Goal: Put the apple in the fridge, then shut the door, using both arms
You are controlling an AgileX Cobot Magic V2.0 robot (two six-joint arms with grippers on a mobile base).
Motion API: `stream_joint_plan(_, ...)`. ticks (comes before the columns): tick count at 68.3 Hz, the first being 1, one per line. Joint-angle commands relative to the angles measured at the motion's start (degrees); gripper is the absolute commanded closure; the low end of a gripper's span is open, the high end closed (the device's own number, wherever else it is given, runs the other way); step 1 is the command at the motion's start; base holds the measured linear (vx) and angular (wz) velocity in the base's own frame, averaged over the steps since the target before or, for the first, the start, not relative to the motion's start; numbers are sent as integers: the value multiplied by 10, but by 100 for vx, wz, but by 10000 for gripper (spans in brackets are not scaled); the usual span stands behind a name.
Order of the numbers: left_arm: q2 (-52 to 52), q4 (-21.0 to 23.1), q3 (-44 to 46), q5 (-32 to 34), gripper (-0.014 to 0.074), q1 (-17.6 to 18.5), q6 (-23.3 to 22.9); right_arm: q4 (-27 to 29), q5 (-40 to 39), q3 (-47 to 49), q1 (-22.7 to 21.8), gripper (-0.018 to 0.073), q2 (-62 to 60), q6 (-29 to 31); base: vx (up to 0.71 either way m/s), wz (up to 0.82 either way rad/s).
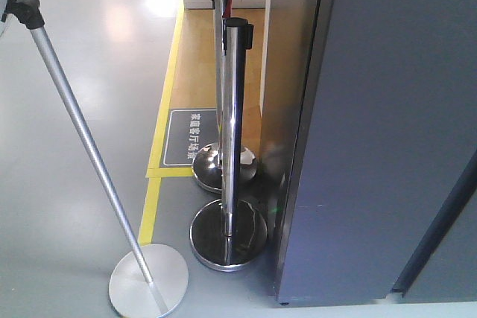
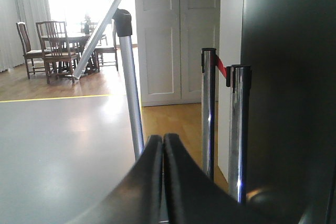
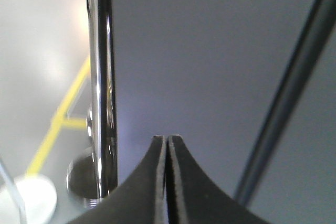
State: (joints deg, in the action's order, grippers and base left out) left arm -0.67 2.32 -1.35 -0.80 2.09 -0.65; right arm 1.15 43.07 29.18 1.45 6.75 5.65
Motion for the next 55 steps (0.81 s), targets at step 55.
stream_joint_plan(55, -7, 5, 10, 45, 603, 2, -2, 22, -442, -306, -2, 562, -80, 5, 0, 0)
